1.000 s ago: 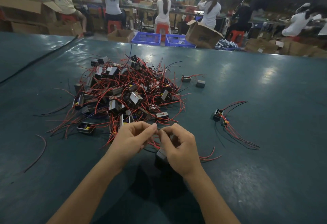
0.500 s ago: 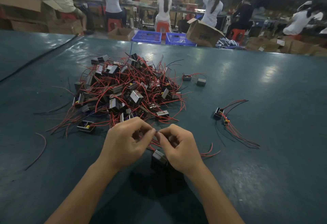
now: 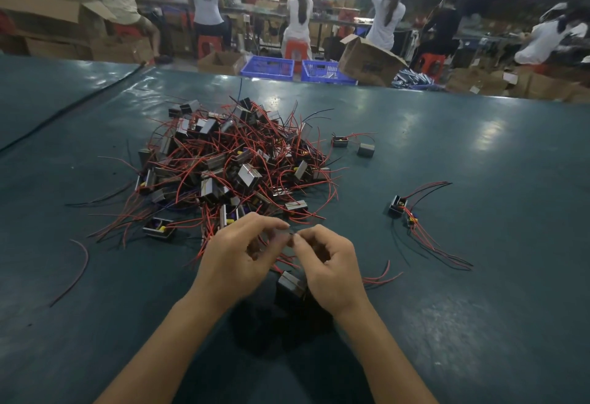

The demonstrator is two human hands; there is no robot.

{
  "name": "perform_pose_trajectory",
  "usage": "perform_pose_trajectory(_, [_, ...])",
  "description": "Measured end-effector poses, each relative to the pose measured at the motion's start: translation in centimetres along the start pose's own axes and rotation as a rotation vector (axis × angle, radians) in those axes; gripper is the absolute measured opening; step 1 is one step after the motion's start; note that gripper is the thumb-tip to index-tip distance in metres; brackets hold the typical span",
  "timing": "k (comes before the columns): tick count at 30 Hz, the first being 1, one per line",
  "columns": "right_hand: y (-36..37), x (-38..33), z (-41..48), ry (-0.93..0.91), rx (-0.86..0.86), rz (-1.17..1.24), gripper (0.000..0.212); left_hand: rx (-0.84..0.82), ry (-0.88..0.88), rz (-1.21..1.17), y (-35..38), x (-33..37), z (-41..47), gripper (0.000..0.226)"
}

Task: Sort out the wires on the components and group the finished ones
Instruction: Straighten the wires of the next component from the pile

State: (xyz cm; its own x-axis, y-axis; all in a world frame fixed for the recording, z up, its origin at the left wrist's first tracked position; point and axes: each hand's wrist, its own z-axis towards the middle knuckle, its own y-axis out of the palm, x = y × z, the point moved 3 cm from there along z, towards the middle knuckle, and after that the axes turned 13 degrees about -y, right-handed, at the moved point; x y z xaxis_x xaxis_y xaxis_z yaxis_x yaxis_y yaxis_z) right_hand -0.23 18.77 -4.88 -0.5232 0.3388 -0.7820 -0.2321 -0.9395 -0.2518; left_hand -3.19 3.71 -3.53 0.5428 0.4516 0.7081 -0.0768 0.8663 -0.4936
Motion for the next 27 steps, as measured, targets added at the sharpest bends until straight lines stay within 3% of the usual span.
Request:
perform_pose_trajectory(2, [-0.2, -0.1, 0.1, 0.067, -0.010, 0.132, 0.019, 0.006, 0.111, 0.041, -0.1, -0.4, -0.3, 0.019])
perform_pose_trajectory(7, [0.0, 0.0, 0.3, 0.151, -0.061, 0.310, 0.021, 0.066, 0.254, 0.081, -0.4, -0.4, -0.5, 0.013])
perform_pose_trajectory(12, [-0.3, 0.4, 0.1, 0.053, -0.076, 0.112, 0.013, 0.056, 0.173, 0.121, -0.3, -0.1, -0.4, 0.017])
perform_pose_trajectory(16, [-0.6, -0.3, 0.0, -0.296, -0.060, -0.383, 0.007, -0.011, -0.254, -0.108, 0.3, -0.3, 0.0, 0.016])
perform_pose_trajectory(20, [-0.5, -1.0, -0.3, -0.542, 0.013, -0.591, 0.010, -0.298, -1.005, -0.773, 1.2, -0.8, 0.0, 0.026])
perform_pose_trajectory(22, [-0.3, -1.1, -0.4, -0.569, 0.024, -0.590, 0.010, -0.449, -1.195, -1.008, 1.2, -0.6, -0.3, 0.017])
perform_pose_trajectory(24, [-0.3, -1.0, -0.3, -0.516, 0.027, -0.514, 0.010, -0.477, -1.171, -1.046, 1.1, -0.5, -0.3, 0.014])
perform_pose_trajectory(27, [-0.5, -0.5, -0.1, -0.369, 0.004, -0.366, 0.011, -0.265, -0.783, -0.600, 0.7, -0.8, 0.2, 0.016])
